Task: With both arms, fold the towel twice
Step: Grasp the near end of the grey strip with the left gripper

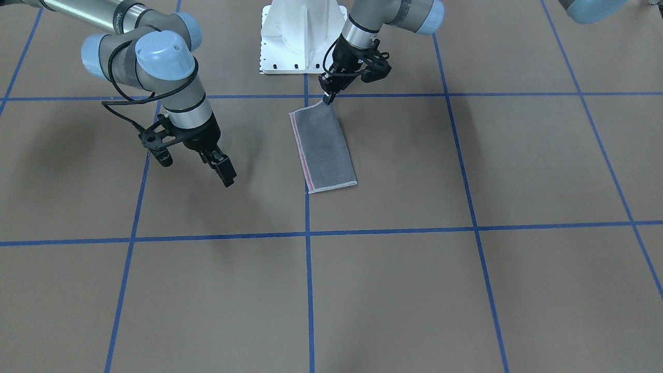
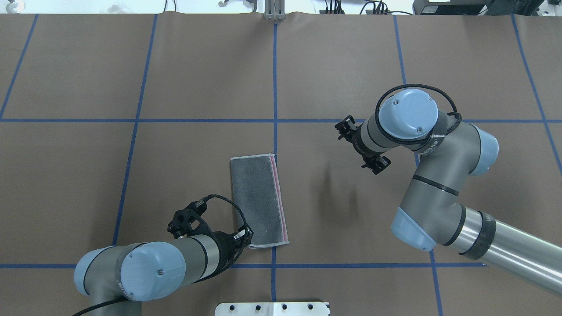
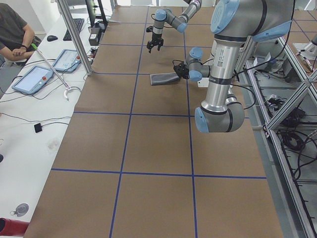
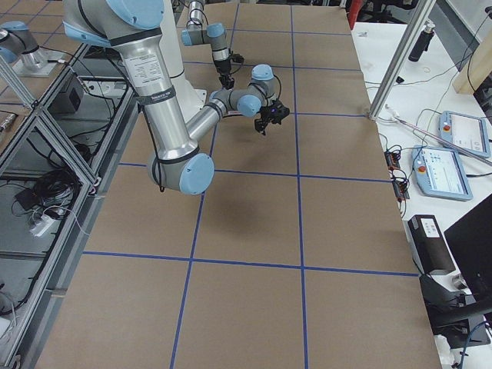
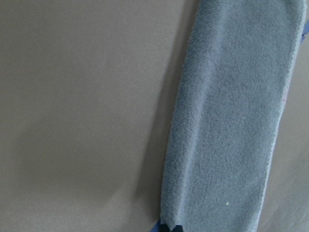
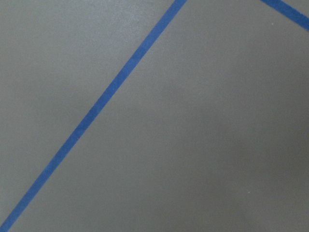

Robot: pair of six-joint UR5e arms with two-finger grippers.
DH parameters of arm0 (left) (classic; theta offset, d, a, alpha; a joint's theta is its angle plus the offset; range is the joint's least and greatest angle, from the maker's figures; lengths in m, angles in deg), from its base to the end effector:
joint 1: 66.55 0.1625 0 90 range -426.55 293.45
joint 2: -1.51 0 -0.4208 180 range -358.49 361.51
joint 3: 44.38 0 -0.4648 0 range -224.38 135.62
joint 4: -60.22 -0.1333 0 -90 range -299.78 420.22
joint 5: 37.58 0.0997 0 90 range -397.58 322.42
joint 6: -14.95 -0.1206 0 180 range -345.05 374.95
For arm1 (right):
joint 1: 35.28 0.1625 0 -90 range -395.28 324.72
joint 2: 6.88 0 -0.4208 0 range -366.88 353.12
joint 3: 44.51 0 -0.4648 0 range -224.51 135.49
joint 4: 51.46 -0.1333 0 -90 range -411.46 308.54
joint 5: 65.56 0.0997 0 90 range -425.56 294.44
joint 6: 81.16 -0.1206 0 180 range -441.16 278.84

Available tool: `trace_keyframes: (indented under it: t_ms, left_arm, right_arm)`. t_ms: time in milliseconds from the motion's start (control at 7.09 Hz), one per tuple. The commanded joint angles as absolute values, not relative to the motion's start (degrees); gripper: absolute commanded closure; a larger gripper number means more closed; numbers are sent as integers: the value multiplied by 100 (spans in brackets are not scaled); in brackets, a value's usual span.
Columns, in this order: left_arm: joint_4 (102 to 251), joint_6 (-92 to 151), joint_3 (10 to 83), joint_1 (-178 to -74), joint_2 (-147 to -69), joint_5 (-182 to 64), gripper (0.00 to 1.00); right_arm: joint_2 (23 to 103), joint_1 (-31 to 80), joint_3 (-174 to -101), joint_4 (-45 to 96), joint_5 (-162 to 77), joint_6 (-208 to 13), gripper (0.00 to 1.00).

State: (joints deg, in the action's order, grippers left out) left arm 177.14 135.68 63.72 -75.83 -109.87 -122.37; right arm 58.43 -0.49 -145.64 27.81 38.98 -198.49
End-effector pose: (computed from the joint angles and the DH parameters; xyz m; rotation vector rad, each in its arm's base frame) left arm 0.6302 -0.2491 0.2155 -0.1394 1.1780 -0.6692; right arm -0.5210 -0.4874 0.2807 -0.1937 -0.8532 0.9144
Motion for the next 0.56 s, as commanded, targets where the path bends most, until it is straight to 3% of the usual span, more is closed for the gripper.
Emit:
trace_keyframes:
  t_ms: [0,423]
  left_arm:
    - [17694,13475,6382,-7718,-10888,-12326,100]
    - [17711,13334,6364,-7868,-10861,-12406,100]
  right_arm:
    - [5878,-3,-14567,2781,3903,-19771,0]
    - [5869,-3,-14567,2781,3903,-19771,0]
